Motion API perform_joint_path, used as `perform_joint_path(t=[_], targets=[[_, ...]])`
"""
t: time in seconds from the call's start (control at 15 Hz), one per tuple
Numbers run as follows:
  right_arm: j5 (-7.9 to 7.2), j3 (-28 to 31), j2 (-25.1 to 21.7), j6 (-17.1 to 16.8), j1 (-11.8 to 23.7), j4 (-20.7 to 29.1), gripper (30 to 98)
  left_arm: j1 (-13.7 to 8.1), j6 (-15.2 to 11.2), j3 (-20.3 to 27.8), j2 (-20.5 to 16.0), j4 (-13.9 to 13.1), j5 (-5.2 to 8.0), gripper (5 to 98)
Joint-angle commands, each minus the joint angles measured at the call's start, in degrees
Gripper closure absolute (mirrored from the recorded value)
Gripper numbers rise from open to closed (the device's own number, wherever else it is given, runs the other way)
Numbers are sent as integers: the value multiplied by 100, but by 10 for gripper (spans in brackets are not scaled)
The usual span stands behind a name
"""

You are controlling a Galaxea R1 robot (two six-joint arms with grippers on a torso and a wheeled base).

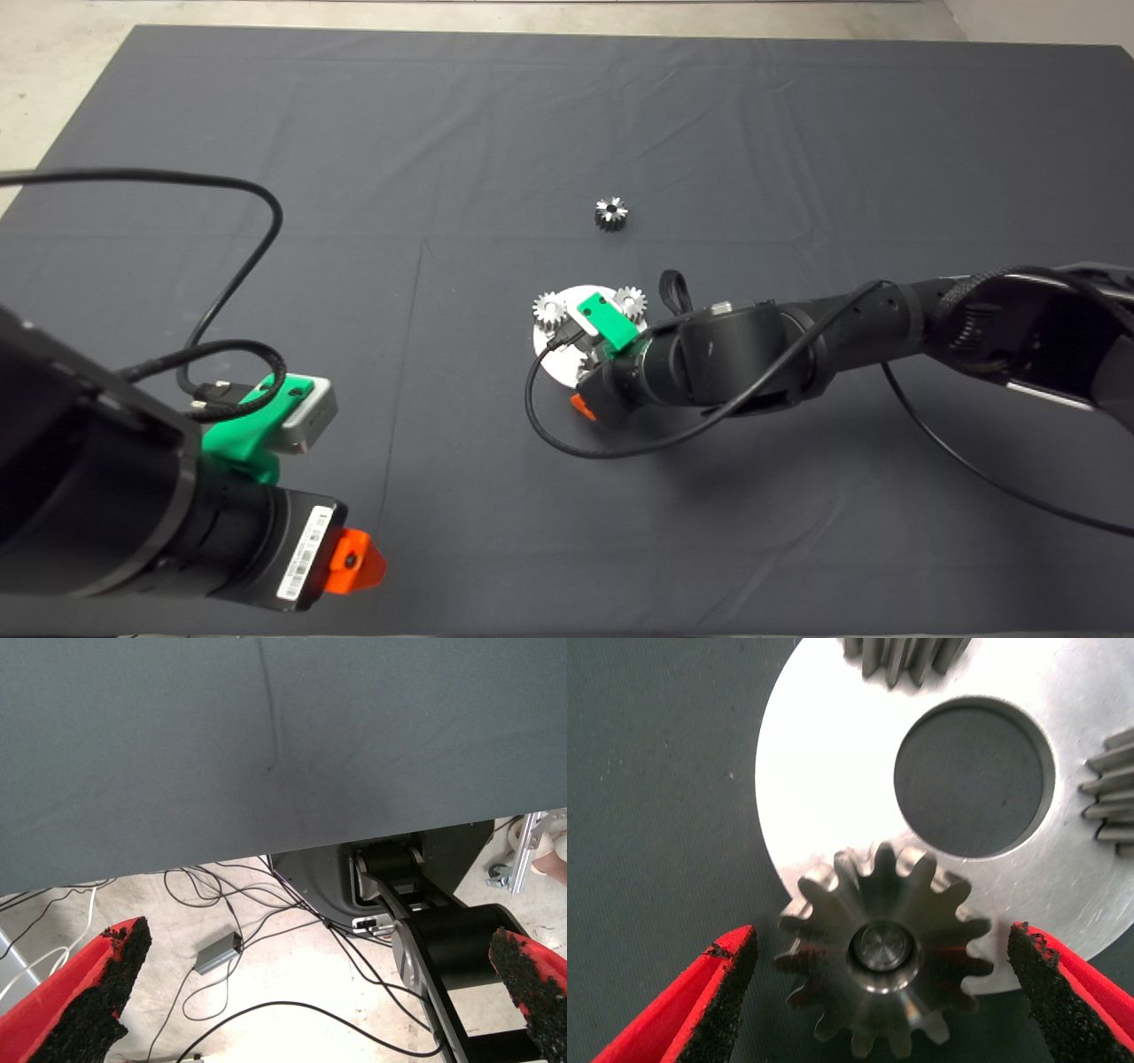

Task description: Remove an incorrectly installed larger gear and replace it with the correct smaller gear

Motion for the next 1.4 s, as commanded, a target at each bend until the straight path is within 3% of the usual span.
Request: perform_joint_path(t=[0.0,0.13,0.2,0.53,0.73,0.93,1.33], targets=[[5,4,129,-8,105,-390,533,-89,-57,102,18,-57,140,54],[5,-40,190,-8,105,-451,540,-89,-57,102,18,-63,140,54],[5,-128,234,-8,105,-452,574,-89,-57,102,18,-63,140,54],[-4,-277,296,1,105,-452,579,-89,-57,102,18,-63,140,54],[-46,-233,260,-16,87,-452,579,-89,-57,102,18,-63,140,54],[-206,153,252,-25,122,-425,579,-89,-57,102,10,-63,140,54],[-206,136,217,-25,96,-417,579,-89,-57,102,18,-63,140,54]])
